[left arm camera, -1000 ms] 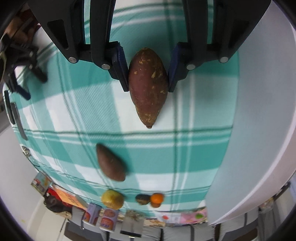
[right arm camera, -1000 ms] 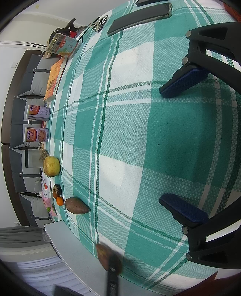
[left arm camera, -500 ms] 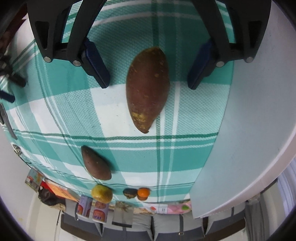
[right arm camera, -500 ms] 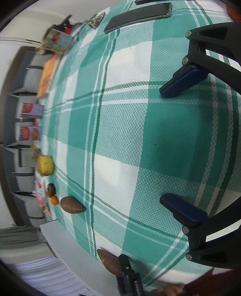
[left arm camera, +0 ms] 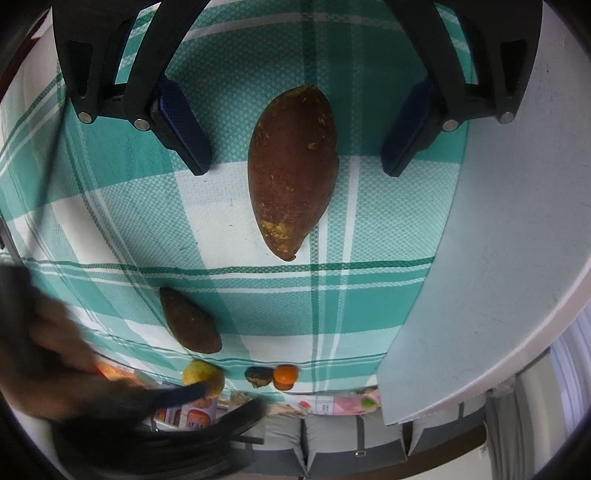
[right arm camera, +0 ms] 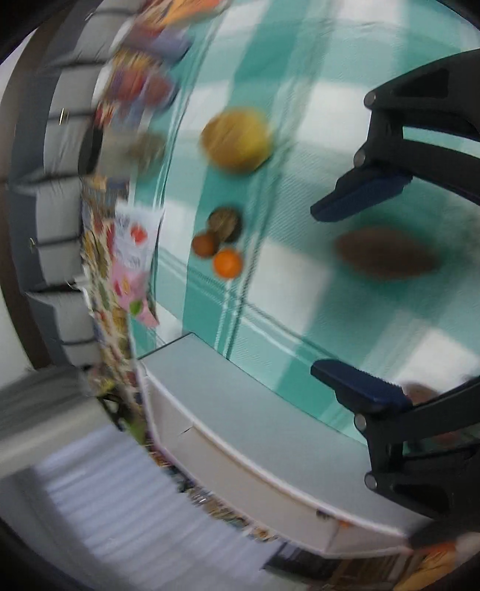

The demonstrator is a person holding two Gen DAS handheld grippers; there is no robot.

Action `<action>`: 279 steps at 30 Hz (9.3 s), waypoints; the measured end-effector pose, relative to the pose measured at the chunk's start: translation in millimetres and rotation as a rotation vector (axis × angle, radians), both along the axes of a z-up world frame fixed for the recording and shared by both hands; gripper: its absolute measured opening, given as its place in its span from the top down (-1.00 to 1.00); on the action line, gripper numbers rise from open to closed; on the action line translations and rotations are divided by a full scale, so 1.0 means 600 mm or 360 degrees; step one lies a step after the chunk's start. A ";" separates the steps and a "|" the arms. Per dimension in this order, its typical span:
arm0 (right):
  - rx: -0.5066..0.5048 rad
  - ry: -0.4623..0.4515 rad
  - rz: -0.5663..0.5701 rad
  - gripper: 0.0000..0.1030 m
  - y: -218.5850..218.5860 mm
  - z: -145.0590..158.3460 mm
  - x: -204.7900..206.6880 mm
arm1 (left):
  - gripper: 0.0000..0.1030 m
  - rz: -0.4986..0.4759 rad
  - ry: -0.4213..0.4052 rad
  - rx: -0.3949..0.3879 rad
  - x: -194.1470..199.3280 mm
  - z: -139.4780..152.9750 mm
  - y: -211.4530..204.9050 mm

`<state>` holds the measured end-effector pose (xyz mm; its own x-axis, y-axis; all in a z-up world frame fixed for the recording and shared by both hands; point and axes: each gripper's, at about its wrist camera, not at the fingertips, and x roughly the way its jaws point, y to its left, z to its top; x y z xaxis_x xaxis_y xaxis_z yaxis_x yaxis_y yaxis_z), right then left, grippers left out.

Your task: Organize fruits

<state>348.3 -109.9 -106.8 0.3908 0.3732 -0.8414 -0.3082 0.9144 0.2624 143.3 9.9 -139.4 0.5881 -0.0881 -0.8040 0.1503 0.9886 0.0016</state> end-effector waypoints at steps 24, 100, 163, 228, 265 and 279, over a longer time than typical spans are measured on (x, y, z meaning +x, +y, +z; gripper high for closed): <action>0.0003 -0.0031 -0.0071 0.42 -0.048 0.047 0.013 | -0.90 -0.0006 0.0003 -0.0008 0.001 -0.001 -0.005; -0.0235 0.0142 -0.0445 -0.43 -0.225 -0.036 -0.341 | 0.21 -0.0065 0.0149 -0.0203 0.015 0.023 0.033; -0.0472 -0.0301 -0.0637 -1.00 -0.293 -0.025 -0.420 | -0.66 -0.0070 0.0096 -0.0178 0.002 0.041 -0.104; -0.0419 -0.0143 -0.0601 -1.00 -0.375 -0.082 -0.220 | -0.78 -0.0042 -0.0022 -0.0018 0.021 0.003 -0.104; -0.0421 -0.0143 -0.0605 -1.00 -0.375 -0.083 -0.221 | -0.79 -0.0093 0.0125 -0.0239 0.194 0.053 -0.155; -0.0421 -0.0126 -0.0608 -1.00 -0.377 -0.083 -0.219 | 0.18 -0.0076 0.0204 -0.0273 0.163 0.035 -0.094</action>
